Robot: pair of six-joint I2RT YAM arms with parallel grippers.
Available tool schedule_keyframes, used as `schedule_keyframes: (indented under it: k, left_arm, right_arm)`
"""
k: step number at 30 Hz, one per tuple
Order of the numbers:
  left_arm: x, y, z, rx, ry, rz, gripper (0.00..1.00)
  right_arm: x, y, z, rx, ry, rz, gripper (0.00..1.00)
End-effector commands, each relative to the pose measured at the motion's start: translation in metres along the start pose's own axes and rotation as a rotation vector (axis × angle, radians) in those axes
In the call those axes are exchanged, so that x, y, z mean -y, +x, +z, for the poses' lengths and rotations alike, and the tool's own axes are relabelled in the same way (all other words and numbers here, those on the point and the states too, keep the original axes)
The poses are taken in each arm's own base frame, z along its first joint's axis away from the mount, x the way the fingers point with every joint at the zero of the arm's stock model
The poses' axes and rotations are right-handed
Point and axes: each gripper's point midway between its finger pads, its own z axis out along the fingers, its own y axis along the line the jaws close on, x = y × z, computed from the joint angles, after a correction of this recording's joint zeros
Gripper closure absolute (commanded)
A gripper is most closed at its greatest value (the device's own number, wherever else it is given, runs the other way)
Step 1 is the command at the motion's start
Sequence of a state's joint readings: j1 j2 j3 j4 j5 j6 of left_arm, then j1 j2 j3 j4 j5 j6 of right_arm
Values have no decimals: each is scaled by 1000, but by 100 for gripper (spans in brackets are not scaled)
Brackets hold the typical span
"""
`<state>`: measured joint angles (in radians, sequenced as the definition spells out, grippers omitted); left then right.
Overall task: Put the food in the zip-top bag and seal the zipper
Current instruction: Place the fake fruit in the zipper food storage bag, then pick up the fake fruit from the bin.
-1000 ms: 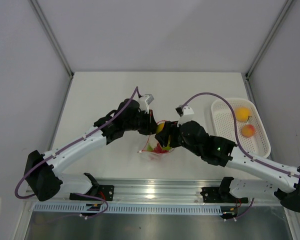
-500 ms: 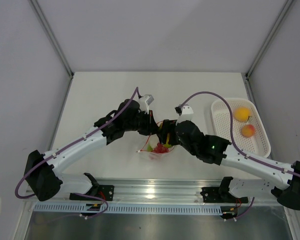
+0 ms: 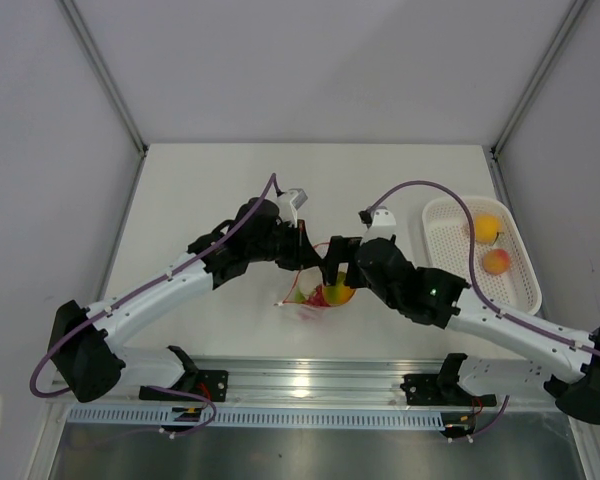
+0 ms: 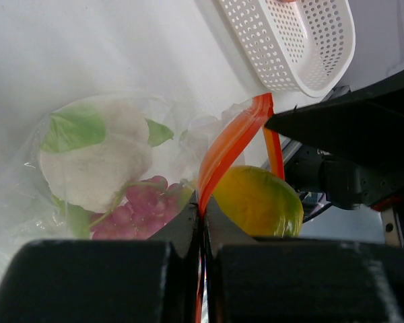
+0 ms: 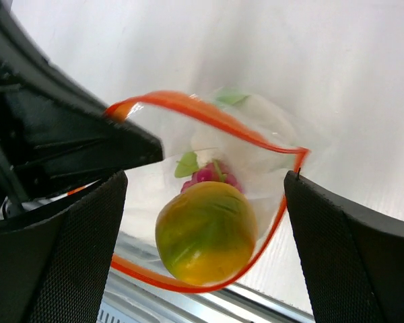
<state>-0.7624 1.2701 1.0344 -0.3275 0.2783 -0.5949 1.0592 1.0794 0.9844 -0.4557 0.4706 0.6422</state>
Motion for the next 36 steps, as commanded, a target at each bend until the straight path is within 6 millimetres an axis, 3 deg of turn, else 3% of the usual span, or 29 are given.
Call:
schedule_keyframes:
  k: [1,5,9,13,17,18,21,28,36]
  left_arm:
    - [19,-17,-11,44,54,7,100]
    - [23,-20,-17,52,63,10,99]
    - [37,-32,-35,102,94,22,99]
    - [40,-42,-50,147,62,5,99]
    - [37,-48,-63,230,44,-32,99]
    - [35,-46,-63,231,43,-35,100]
    - [34,-43,-61,212,38,-37,99]
    - [19,-36,-54,191,-19,-19,99]
    - [9,-35,-41,170,-52,16,99]
  right_arm:
    - [24,-34,-17,78,87,89,1]
    - [49,-50,-34,121,122,127,2]
    - [76,-66,-59,178,160,174,2]
    - [131,-69,-81,228,359,261,5]
    - [181,-65,-85,208,554,306,6]
    - [201,-67,-88,208,629,314,6]
    - [237,-60,-84,149,746,332,6]
    - [297,-51,-58,86,814,430,5]
    - [355,-22,-41,-10,1054,466,4]
